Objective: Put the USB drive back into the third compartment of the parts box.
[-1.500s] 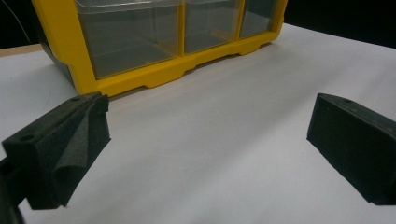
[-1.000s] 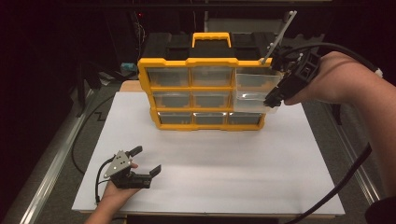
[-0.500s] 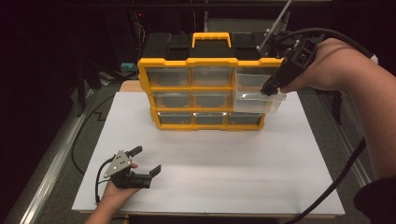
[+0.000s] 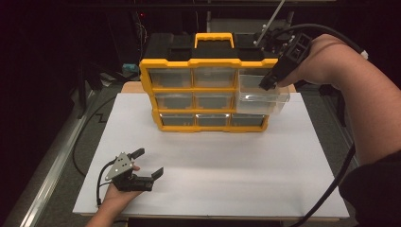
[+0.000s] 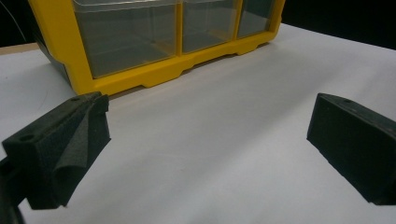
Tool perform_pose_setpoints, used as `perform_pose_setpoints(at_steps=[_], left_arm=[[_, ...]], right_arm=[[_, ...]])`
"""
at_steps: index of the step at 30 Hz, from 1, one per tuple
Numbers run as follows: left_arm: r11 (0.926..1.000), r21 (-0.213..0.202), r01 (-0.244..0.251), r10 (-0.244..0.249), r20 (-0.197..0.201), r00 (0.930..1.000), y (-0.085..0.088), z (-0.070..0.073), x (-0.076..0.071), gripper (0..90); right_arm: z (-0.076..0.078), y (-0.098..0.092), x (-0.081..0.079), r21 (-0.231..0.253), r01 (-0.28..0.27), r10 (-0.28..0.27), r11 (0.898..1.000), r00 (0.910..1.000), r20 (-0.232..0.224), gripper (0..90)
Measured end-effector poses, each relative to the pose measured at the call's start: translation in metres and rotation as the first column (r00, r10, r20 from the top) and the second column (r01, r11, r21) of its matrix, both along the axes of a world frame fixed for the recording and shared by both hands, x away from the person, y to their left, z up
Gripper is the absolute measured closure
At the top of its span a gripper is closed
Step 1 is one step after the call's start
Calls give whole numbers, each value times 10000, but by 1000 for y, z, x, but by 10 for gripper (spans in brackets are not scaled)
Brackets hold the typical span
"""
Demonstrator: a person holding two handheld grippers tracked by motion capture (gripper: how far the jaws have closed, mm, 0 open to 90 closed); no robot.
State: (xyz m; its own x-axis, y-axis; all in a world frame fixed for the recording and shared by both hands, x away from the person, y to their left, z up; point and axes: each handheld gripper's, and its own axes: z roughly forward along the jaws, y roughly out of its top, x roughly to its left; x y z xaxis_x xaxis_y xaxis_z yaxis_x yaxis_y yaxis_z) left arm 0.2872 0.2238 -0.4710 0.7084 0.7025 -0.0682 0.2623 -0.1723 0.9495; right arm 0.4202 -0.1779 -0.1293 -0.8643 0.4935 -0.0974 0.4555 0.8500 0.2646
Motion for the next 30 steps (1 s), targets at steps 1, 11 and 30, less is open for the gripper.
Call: perform_pose_setpoints(at_steps=[1, 11, 30], left_arm=[[10000, -11, 11, -11, 0, 10000, 0, 0, 0, 5], [10000, -89, 34, -35, -8, 10000, 0, 1, -1, 5], [9999, -140, 31, -31, 1, 10000, -1, 0, 1, 5]], right_arm=[[0, 0, 1, -15, 11, -11, 10000, 10000, -16, 795], [-5, 2, 12, -139, 202, -201, 9997, 9998, 58, 795], [-16, 2, 25, -210, 242, -238, 9995, 9995, 208, 792]])
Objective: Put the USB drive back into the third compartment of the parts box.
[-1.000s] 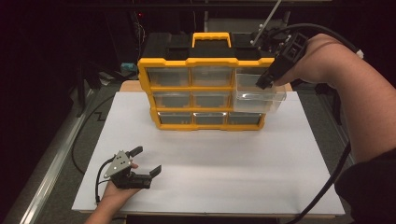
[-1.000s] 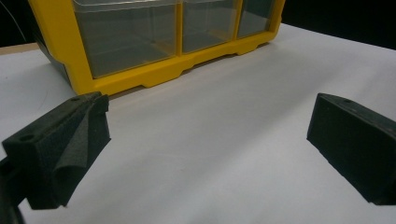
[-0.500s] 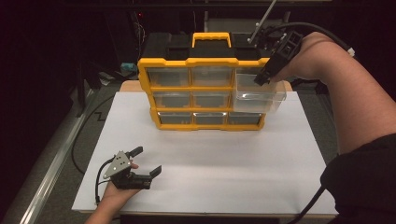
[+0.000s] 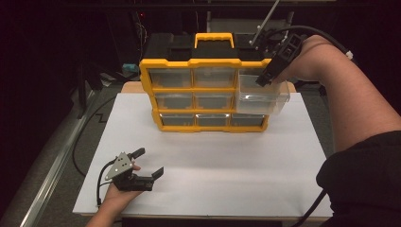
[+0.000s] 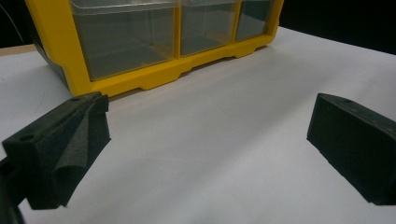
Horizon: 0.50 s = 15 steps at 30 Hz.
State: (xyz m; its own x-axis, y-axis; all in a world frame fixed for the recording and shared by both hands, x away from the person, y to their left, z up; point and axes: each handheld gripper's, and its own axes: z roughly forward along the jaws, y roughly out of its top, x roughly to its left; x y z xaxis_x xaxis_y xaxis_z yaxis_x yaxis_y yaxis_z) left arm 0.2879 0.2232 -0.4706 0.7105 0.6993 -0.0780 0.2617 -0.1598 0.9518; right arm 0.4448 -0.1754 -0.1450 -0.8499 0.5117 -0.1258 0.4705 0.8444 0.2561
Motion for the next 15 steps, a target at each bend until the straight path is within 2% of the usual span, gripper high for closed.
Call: perform_pose_setpoints(at_steps=[2, 5, 15], left_arm=[[10000, 2, -3, 3, 1, 10000, 0, 0, 0, 4], [10000, 21, 8, -8, 1, 10000, 0, 0, 0, 4], [10000, 22, -16, 16, 15, 10000, 0, 0, 0, 5]], right_arm=[[-1, 0, 0, -3, 21, -21, 10000, 10000, -31, 791], [-2, 0, 0, 242, -54, 55, 9997, 10000, -39, 789], [-12, -1, 2, 142, -151, 152, 9998, 9998, -136, 788]])
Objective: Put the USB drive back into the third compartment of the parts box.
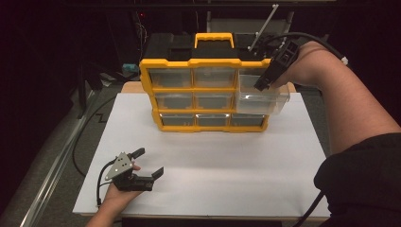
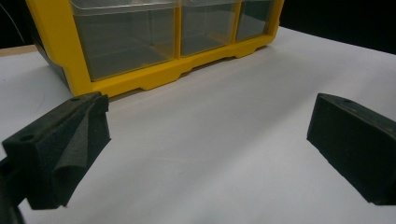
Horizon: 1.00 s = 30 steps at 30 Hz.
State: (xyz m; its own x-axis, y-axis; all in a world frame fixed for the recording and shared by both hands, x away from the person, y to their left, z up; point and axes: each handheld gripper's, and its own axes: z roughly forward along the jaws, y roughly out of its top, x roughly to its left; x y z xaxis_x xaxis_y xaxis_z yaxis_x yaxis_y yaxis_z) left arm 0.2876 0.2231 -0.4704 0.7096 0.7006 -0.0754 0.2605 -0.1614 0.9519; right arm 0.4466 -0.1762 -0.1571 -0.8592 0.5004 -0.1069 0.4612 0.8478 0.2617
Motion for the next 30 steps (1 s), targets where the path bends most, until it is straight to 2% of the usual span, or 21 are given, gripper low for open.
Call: perform_pose_setpoints(at_steps=[8, 9, 11, 13, 15, 18, 30], left_arm=[[10000, -12, -5, 5, -1, 10000, 0, 0, 0, 4], [10000, -10, 2, -2, -2, 10000, 0, 0, 0, 4], [10000, -24, -11, 11, 1, 10000, 0, 0, 0, 4], [10000, -18, -13, 13, 2, 10000, 0, 0, 0, 5], [10000, -13, -16, 16, -8, 10000, 0, 0, 0, 5], [10000, -7, -14, 14, -11, 10000, 0, 0, 0, 5], [9999, -77, -72, 72, -9, 10000, 1, 1, 0, 5]], right_arm=[[7, -5, -1, 438, 78, -84, 9990, 9999, 130, 783], [8, -6, -1, 529, 70, -82, 9986, 9997, 218, 730], [11, -8, -1, 645, 208, -232, 9977, 9990, 380, 538], [15, -9, -1, 788, 446, -488, 9959, 9975, 520, 386], [19, -12, -4, 918, 548, -609, 9943, 9960, 658, 302], [23, -16, -10, 1088, 562, -636, 9925, 9958, 656, 275], [23, -37, -39, 751, 745, -779, 9944, 9960, 428, 257]])
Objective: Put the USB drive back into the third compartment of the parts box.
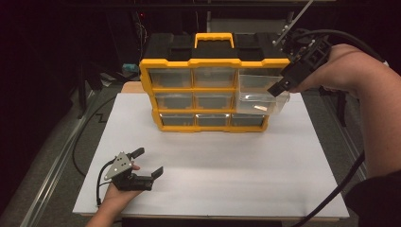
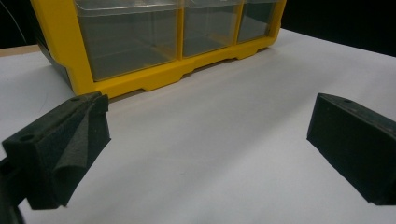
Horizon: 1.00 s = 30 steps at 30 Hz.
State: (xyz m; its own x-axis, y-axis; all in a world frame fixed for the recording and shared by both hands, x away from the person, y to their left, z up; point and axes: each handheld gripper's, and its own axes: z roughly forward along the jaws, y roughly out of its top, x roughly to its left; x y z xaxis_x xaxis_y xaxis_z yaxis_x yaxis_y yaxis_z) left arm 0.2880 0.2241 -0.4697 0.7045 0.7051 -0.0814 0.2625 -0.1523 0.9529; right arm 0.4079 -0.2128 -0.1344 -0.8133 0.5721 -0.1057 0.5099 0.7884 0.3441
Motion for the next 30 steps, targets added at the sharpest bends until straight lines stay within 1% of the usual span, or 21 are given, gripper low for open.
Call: perform_pose_setpoints(at_steps=[6, 8, 14, 19, 24, 30], left_arm=[[10000, 5, 33, -33, 1, 10000, 0, 0, -1, 4], [10000, -1, 21, -21, -3, 10000, 0, 0, -1, 4], [10000, 17, 17, -17, -9, 10000, 0, 0, -1, 4], [10000, 23, -2, 2, -23, 10000, 0, 0, 0, 5], [10000, 36, 1, -1, -40, 10000, 0, 0, 0, 5], [10000, 37, -5, 5, -27, 10000, -1, 0, -1, 5]], right_arm=[[-1, -10, -12, -148, 79, -79, 9999, 10000, -28, 225], [-1, -13, -16, -122, 172, -173, 9998, 9998, -40, 216], [-4, -23, -26, -129, 178, -178, 9998, 9998, -48, 186], [-11, -30, -33, -215, 351, -352, 9992, 9993, -86, 138], [-19, -39, -40, -95, 596, -596, 9982, 9982, -59, 91], [-29, -45, -48, -75, 622, -623, 9980, 9980, -135, 36]])
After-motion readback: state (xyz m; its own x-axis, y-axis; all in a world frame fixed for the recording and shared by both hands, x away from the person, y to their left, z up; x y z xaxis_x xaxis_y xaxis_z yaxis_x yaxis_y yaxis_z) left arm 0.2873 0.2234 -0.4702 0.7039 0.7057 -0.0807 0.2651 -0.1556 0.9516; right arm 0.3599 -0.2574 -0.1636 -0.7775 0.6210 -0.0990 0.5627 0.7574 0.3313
